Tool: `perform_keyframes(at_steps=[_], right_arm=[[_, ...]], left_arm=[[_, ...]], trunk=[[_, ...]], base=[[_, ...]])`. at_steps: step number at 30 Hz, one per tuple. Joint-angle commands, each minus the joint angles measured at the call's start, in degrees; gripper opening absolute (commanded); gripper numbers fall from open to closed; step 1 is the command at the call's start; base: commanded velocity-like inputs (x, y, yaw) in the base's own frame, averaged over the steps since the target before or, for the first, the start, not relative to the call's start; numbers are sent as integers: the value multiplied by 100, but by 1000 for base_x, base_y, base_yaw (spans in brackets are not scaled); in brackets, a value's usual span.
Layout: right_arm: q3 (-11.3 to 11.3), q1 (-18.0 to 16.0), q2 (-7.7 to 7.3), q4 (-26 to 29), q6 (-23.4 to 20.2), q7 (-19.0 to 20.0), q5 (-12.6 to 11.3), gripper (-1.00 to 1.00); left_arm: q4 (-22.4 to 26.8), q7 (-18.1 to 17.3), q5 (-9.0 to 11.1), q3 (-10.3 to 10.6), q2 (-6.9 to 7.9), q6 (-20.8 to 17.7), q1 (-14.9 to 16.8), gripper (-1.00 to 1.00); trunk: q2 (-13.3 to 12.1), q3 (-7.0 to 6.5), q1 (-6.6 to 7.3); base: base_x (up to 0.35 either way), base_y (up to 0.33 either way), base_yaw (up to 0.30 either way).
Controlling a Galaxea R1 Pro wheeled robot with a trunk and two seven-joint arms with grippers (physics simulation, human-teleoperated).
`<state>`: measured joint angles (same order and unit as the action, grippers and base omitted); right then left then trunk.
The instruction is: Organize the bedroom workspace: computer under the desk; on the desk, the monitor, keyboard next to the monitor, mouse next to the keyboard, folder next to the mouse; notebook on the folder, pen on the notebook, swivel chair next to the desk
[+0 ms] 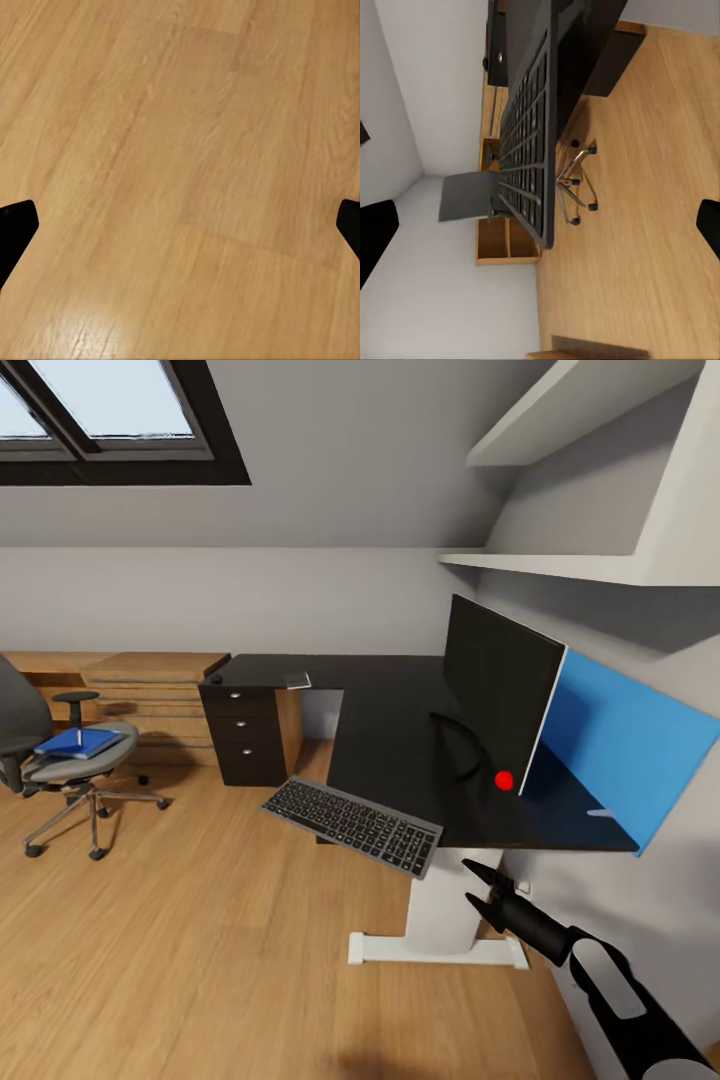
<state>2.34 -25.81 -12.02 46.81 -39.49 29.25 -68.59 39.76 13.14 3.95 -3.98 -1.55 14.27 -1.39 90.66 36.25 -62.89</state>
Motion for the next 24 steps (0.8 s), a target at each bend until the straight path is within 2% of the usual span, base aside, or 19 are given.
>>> perform_keyframes(at_steps=[1, 6, 13, 24], right_arm=[[13, -3, 25, -4, -38, -4, -17, 100], [9, -3, 129, -5, -26, -25, 1, 100], [4, -3, 173, -7, -29, -32, 10, 100], [3, -3, 265, -51, -32, -33, 17, 100]], left_arm=[[6, -6, 40, -6, -3, 15, -1, 100], [6, -5, 37, -2, -4, 15, -1, 100], [6, -5, 30, 2, -3, 15, -1, 100], [6, -5, 27, 3, 1, 15, -1, 100]], trunk=[[2, 4, -1], [2, 4, -1], [2, 4, -1], [2, 4, -1]], base=[[65, 29, 0], [50, 25, 0], [147, 111, 0], [51, 41, 0]])
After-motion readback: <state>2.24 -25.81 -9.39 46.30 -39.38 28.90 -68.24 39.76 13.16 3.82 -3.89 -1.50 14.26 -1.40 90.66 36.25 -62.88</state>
